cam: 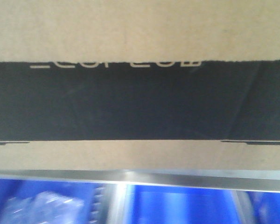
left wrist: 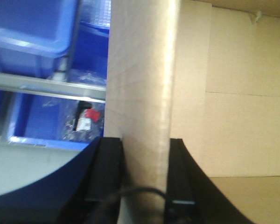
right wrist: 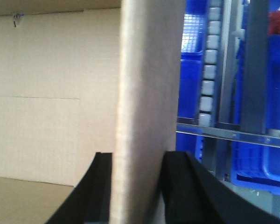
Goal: Grab box from left shelf to table start
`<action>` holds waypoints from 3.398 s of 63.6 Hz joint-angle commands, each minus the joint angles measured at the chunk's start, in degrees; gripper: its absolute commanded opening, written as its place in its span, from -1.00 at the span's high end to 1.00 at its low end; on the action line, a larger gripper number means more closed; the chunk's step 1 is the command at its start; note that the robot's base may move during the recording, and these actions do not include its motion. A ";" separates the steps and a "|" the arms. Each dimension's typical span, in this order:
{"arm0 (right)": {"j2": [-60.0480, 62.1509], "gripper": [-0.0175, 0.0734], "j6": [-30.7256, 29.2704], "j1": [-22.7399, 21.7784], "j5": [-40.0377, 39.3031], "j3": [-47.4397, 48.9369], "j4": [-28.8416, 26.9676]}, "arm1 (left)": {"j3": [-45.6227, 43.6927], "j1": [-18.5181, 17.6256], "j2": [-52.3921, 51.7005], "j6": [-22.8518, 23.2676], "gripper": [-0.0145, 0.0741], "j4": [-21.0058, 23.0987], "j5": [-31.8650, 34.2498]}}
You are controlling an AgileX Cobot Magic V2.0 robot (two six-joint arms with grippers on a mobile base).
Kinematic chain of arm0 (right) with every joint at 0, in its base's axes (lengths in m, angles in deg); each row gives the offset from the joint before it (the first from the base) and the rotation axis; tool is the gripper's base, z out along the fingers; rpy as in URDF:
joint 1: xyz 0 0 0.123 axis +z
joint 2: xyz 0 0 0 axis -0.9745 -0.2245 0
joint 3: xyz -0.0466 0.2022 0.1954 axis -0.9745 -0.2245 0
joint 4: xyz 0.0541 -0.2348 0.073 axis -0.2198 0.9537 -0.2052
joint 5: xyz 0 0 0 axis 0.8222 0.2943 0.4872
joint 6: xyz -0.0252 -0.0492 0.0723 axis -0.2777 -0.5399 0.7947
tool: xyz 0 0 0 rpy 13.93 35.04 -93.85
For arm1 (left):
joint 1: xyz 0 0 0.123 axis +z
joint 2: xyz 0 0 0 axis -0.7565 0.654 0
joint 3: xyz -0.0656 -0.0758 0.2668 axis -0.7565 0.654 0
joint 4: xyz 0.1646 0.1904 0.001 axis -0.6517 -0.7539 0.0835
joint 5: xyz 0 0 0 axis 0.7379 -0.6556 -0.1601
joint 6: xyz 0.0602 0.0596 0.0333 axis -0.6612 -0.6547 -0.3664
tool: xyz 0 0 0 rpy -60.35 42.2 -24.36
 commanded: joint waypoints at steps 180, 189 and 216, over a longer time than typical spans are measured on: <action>-0.02 0.49 -0.44 -0.23 -2.40 1.42 0.83 | -2.17 -0.05 -0.70 1.11 0.70 5.46 -4.05; -0.02 0.49 -0.44 -0.23 -2.40 1.42 0.83 | -2.17 -0.05 -0.70 1.11 0.70 5.46 -4.05; -0.02 0.49 -0.44 -0.23 -2.40 1.42 0.83 | -2.17 -0.05 -0.70 1.11 0.70 5.46 -4.05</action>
